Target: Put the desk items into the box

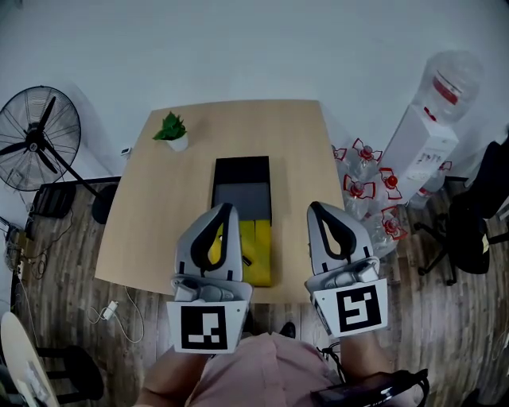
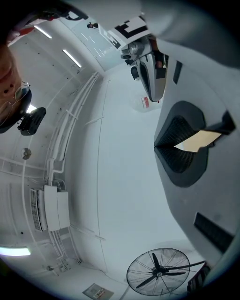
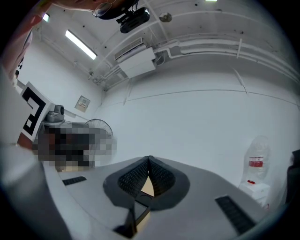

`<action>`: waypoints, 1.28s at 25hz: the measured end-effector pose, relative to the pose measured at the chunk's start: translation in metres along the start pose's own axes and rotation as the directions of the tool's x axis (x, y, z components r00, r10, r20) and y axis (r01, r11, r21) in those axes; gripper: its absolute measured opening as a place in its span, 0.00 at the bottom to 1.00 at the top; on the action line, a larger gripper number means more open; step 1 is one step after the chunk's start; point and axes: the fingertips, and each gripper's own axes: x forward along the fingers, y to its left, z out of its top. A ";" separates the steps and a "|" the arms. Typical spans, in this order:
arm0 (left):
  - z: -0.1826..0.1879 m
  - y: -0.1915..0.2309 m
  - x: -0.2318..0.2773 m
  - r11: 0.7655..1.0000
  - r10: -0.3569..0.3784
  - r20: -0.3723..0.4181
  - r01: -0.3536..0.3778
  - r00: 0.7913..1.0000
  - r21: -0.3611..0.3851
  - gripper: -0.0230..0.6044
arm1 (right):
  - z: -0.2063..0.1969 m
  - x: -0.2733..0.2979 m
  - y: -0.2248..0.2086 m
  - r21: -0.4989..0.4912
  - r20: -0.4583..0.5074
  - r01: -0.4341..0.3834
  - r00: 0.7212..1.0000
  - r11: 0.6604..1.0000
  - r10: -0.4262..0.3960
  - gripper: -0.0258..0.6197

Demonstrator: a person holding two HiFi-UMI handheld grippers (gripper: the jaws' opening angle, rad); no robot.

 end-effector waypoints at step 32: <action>-0.013 -0.003 0.000 1.000 0.012 -0.033 -0.012 0.999 0.012 0.05 | -0.009 0.000 0.003 0.020 0.019 -0.020 1.000 1.000 0.019 0.04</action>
